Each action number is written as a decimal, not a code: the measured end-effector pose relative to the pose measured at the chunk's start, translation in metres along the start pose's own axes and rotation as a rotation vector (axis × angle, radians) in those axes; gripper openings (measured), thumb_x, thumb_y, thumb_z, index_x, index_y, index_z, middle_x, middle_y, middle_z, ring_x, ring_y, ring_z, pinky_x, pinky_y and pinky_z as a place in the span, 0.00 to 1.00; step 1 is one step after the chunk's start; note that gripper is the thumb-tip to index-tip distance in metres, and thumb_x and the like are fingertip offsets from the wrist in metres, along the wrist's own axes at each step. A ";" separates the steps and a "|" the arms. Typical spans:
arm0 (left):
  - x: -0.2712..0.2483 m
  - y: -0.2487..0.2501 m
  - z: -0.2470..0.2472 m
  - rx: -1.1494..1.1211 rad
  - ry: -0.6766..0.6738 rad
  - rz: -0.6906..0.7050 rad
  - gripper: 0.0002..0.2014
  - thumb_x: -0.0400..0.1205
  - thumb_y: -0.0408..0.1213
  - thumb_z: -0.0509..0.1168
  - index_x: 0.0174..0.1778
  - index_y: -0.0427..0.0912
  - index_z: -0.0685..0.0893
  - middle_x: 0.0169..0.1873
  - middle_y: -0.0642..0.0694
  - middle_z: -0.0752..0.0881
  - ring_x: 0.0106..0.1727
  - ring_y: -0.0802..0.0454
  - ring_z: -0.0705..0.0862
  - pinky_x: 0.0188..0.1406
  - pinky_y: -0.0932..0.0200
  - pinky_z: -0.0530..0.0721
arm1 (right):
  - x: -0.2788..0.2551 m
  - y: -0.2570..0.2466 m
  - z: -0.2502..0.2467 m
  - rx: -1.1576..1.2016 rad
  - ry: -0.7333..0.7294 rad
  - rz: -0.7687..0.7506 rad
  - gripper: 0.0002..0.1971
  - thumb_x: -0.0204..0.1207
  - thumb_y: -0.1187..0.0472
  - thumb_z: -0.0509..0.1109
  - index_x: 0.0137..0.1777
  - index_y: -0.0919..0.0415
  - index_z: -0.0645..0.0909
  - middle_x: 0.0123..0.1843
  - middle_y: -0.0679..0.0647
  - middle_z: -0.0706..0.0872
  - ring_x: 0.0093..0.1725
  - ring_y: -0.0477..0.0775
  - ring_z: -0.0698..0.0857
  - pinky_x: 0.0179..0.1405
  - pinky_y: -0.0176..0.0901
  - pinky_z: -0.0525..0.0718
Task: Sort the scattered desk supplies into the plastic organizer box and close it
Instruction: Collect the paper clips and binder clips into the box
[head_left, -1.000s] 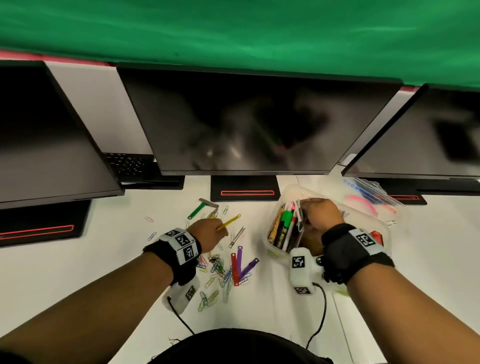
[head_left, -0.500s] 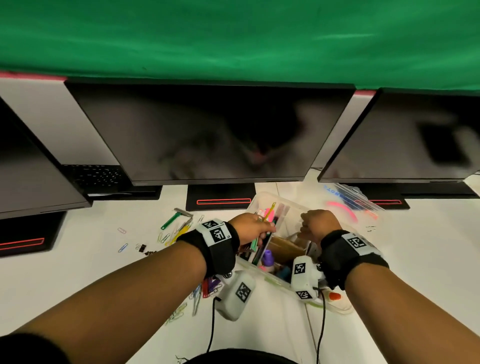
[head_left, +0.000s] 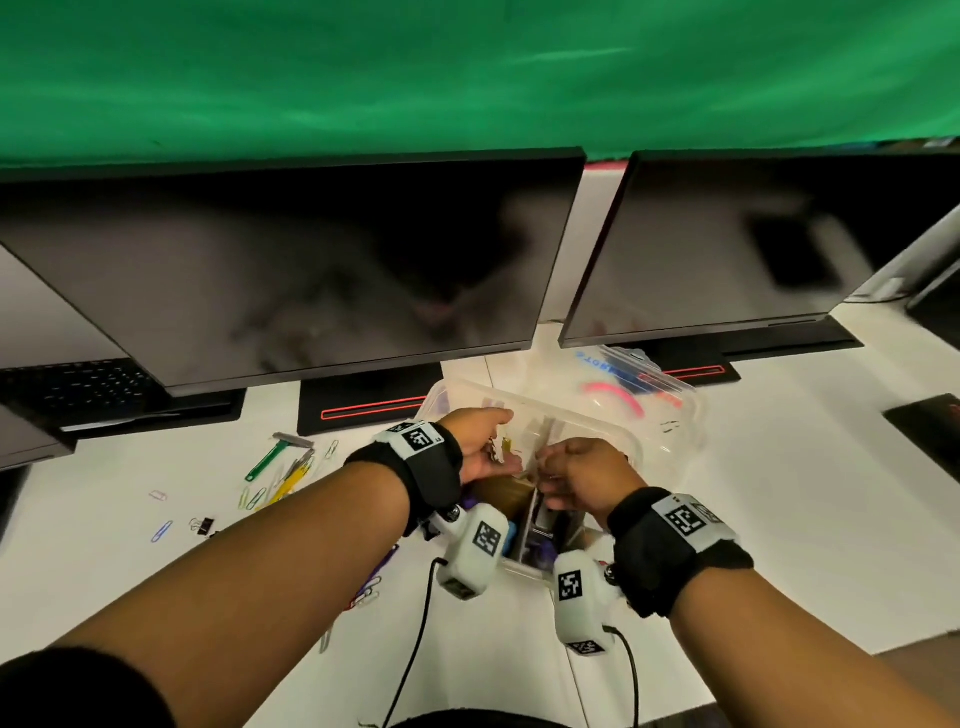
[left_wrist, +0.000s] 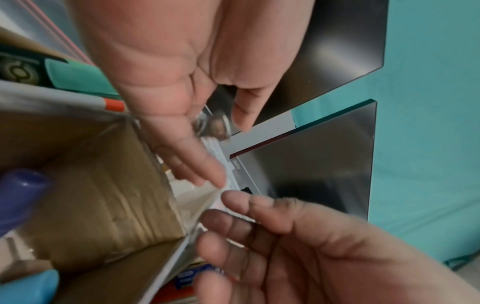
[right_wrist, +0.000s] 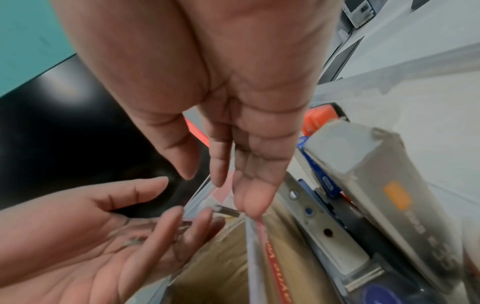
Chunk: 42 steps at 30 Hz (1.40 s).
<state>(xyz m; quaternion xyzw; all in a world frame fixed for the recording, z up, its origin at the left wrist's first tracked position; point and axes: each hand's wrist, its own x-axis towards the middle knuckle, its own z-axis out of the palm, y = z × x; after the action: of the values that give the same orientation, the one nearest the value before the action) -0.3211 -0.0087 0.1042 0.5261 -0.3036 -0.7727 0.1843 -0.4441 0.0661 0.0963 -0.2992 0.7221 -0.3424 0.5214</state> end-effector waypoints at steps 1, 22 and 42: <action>0.000 0.001 0.001 -0.035 -0.017 -0.010 0.08 0.86 0.33 0.57 0.60 0.38 0.73 0.57 0.38 0.75 0.50 0.42 0.82 0.37 0.53 0.88 | 0.000 0.001 -0.001 0.000 -0.001 -0.001 0.05 0.76 0.72 0.64 0.46 0.64 0.79 0.35 0.59 0.82 0.31 0.53 0.80 0.33 0.42 0.82; -0.055 -0.017 -0.204 0.849 0.414 0.210 0.09 0.80 0.31 0.63 0.54 0.41 0.84 0.44 0.42 0.84 0.38 0.49 0.82 0.31 0.63 0.81 | -0.028 -0.018 0.182 -0.657 -0.306 -0.523 0.08 0.75 0.67 0.65 0.49 0.61 0.86 0.44 0.51 0.88 0.46 0.52 0.85 0.47 0.39 0.81; -0.026 -0.066 -0.275 1.501 0.123 0.383 0.15 0.83 0.35 0.58 0.64 0.48 0.80 0.70 0.46 0.74 0.74 0.48 0.71 0.72 0.55 0.69 | 0.015 0.081 0.209 -1.147 -0.235 -0.429 0.14 0.78 0.63 0.65 0.62 0.56 0.82 0.57 0.57 0.81 0.58 0.60 0.81 0.59 0.48 0.81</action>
<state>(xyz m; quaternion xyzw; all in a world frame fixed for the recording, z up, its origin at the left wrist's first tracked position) -0.0545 -0.0190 0.0065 0.4904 -0.8205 -0.2841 -0.0745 -0.2541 0.0639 -0.0231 -0.7055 0.6527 0.0381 0.2735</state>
